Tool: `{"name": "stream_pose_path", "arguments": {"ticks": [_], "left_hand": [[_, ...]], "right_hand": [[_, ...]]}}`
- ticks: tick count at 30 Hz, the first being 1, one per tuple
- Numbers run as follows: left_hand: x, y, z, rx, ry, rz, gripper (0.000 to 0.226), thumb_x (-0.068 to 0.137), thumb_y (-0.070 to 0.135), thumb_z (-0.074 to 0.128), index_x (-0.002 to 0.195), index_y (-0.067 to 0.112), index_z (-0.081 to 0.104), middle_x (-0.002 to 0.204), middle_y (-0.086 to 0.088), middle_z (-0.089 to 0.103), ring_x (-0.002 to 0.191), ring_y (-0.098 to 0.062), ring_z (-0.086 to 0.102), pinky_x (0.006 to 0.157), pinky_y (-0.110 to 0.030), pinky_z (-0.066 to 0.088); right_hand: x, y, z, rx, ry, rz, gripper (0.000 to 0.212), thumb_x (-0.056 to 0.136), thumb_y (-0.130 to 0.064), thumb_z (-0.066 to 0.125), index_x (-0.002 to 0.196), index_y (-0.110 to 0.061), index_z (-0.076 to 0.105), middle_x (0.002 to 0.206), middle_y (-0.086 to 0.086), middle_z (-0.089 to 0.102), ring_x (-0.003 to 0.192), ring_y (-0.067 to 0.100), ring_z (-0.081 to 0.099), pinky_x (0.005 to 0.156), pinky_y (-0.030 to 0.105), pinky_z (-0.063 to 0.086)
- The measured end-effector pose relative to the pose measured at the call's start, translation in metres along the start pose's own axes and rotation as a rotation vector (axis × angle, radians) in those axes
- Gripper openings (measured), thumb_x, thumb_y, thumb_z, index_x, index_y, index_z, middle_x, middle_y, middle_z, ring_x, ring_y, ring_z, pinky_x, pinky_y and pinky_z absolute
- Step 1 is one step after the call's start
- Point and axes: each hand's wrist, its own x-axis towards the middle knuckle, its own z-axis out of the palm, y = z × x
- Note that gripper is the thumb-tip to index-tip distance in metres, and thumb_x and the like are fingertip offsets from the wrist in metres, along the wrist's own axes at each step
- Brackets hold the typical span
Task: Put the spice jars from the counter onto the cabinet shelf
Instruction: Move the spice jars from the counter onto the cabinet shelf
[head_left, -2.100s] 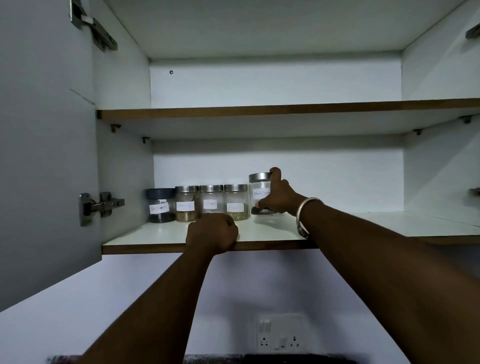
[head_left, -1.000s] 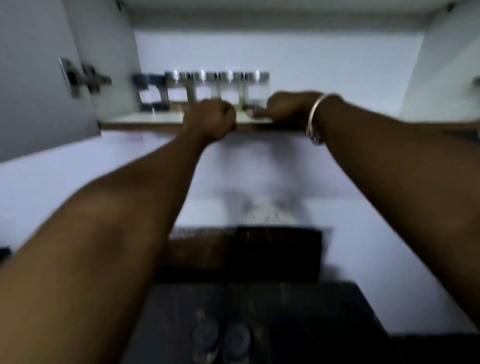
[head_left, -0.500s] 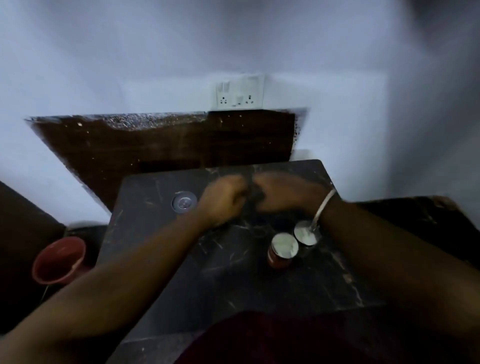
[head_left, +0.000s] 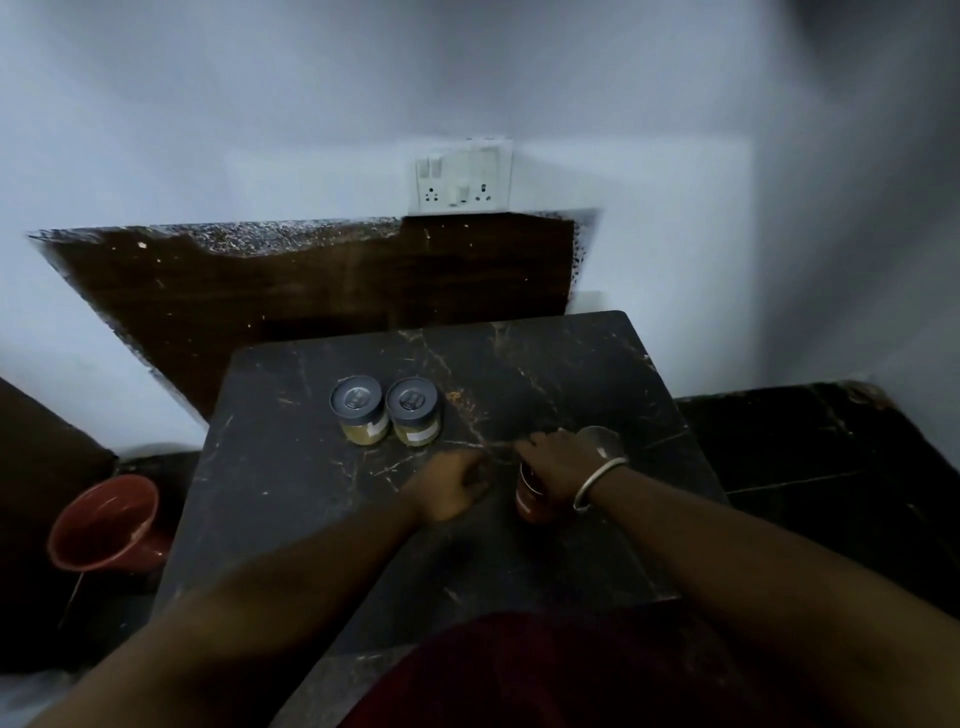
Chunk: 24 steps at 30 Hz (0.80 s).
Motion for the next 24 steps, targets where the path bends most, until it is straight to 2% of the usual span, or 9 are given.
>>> {"name": "stream_pose_path", "arguments": {"ticks": [2,5,8,10,12,14,16,20,24], "left_hand": [[-0.001,0.014,-0.010,-0.305,0.047,-0.028,0.030,0.103,0.021,0.061,0.132,0.031,0.059,0.122,0.008,0.067,0.109,-0.003,0.065,0.100,-0.038,0.054],[-0.005,0.046,-0.038,-0.733,0.033,-0.039,0.031,0.107,0.034,0.050,0.133,0.021,0.062,0.133,-0.006,0.068,0.124,-0.022,0.065,0.108,-0.047,0.051],[-0.019,0.086,-0.074,-0.991,0.006,-0.002,0.044,0.097,0.050,0.046,0.130,0.025,0.061,0.120,0.000,0.077,0.112,-0.018,0.073,0.088,-0.032,0.060],[-0.025,0.109,-0.093,-1.143,0.025,0.046,0.054,0.093,0.056,0.046,0.131,0.021,0.061,0.117,-0.007,0.076,0.106,-0.026,0.074,0.085,-0.037,0.062],[-0.032,0.133,-0.110,-1.256,0.024,0.114,0.075,0.085,0.070,0.051,0.134,0.016,0.061,0.118,-0.017,0.074,0.103,-0.032,0.072,0.089,-0.045,0.061],[-0.039,0.159,-0.129,-1.292,0.055,0.128,0.088,0.074,0.080,0.056,0.133,0.015,0.065,0.117,-0.022,0.074,0.100,-0.034,0.074,0.089,-0.048,0.060],[-0.045,0.183,-0.145,-1.257,0.153,0.158,0.084,0.072,0.081,0.061,0.128,0.018,0.071,0.119,-0.021,0.075,0.102,-0.034,0.076,0.087,-0.047,0.062],[-0.061,0.221,-0.163,-1.253,0.227,0.209,0.053,0.080,0.074,0.063,0.111,0.033,0.080,0.116,-0.010,0.079,0.104,-0.028,0.078,0.078,-0.041,0.063],[-0.071,0.237,-0.173,-1.251,0.230,0.226,0.050,0.084,0.072,0.059,0.108,0.034,0.081,0.116,-0.009,0.080,0.104,-0.029,0.078,0.076,-0.042,0.064]], "right_hand": [[-0.006,-0.002,-0.030,0.235,-0.062,-0.017,0.062,0.076,-0.016,0.082,0.129,-0.024,0.050,0.130,0.005,0.057,0.119,0.027,0.059,0.096,0.041,0.053],[-0.026,-0.005,-0.085,0.544,-0.059,-0.110,0.076,0.067,-0.001,0.086,0.128,-0.029,0.050,0.128,-0.003,0.058,0.119,0.019,0.058,0.088,0.033,0.058],[-0.054,-0.006,-0.144,0.728,-0.023,-0.305,0.083,0.066,0.004,0.086,0.130,-0.034,0.050,0.126,-0.015,0.060,0.117,0.010,0.063,0.080,0.027,0.061],[-0.072,-0.003,-0.172,0.879,0.038,-0.443,0.086,0.067,0.009,0.084,0.137,-0.025,0.049,0.135,-0.013,0.060,0.127,0.007,0.060,0.091,0.030,0.060],[-0.085,-0.003,-0.185,1.125,0.140,-0.548,0.084,0.072,0.017,0.075,0.145,-0.011,0.043,0.151,0.004,0.053,0.143,0.019,0.050,0.111,0.044,0.050],[-0.091,-0.013,-0.191,1.413,0.314,-0.586,0.074,0.076,0.016,0.063,0.143,-0.008,0.045,0.156,0.014,0.048,0.148,0.028,0.042,0.121,0.056,0.035],[-0.091,-0.030,-0.189,1.604,0.598,-0.555,0.062,0.079,0.004,0.058,0.138,-0.016,0.052,0.153,0.013,0.052,0.146,0.030,0.045,0.121,0.060,0.033],[-0.095,-0.060,-0.188,1.549,1.035,-0.487,0.042,0.097,-0.035,0.051,0.139,-0.031,0.055,0.142,-0.010,0.060,0.133,0.012,0.058,0.101,0.029,0.054],[-0.110,-0.062,-0.210,1.520,1.154,-0.482,0.038,0.105,-0.025,0.037,0.134,-0.019,0.060,0.133,-0.006,0.068,0.123,0.013,0.065,0.094,0.022,0.053]]}}
